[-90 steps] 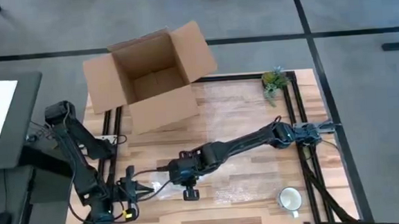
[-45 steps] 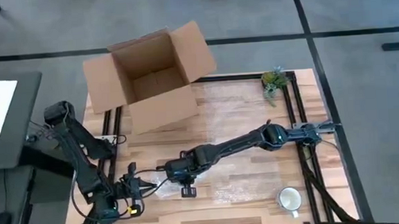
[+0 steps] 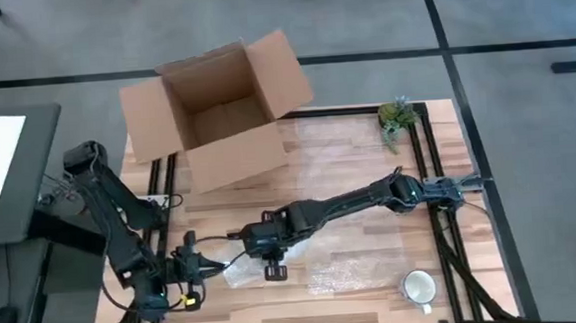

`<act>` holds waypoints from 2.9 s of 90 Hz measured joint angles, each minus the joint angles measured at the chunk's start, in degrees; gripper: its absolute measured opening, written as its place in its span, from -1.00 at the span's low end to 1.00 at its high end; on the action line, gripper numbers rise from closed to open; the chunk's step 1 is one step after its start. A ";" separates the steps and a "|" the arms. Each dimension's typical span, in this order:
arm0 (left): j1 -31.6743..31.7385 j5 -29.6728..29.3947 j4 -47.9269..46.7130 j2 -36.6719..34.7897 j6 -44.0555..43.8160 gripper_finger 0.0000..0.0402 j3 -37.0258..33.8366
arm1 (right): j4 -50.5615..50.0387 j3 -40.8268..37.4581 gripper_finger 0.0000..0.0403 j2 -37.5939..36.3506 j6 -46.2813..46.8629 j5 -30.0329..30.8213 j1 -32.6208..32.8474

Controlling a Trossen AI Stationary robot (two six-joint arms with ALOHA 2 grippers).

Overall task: Wrap mug
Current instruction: Wrap the green patterned mug with the bubble wrap

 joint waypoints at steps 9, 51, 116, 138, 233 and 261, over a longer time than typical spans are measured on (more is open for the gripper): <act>0.00 0.10 -0.14 0.02 -0.02 -1.00 0.00 | 0.44 0.00 -1.00 -2.35 -0.01 2.10 0.57; -0.31 0.21 -0.14 0.06 -0.68 -1.00 0.00 | 11.94 -0.10 -1.00 3.03 -5.93 2.79 1.72; -0.35 0.28 -0.85 0.06 -1.38 -1.00 0.00 | 7.01 -0.33 -1.00 2.04 -4.12 6.66 1.63; -0.35 0.30 -0.90 0.06 -1.38 -1.00 0.00 | 4.29 -0.92 -1.00 2.26 -2.21 7.82 1.72; -0.66 0.67 -0.76 0.07 -2.42 -1.00 0.00 | -0.03 -1.34 -1.00 1.67 -2.04 3.37 2.25; -0.66 0.58 -0.80 0.09 -2.42 -1.00 0.00 | 4.12 -1.20 -1.00 -5.21 -4.89 4.79 3.48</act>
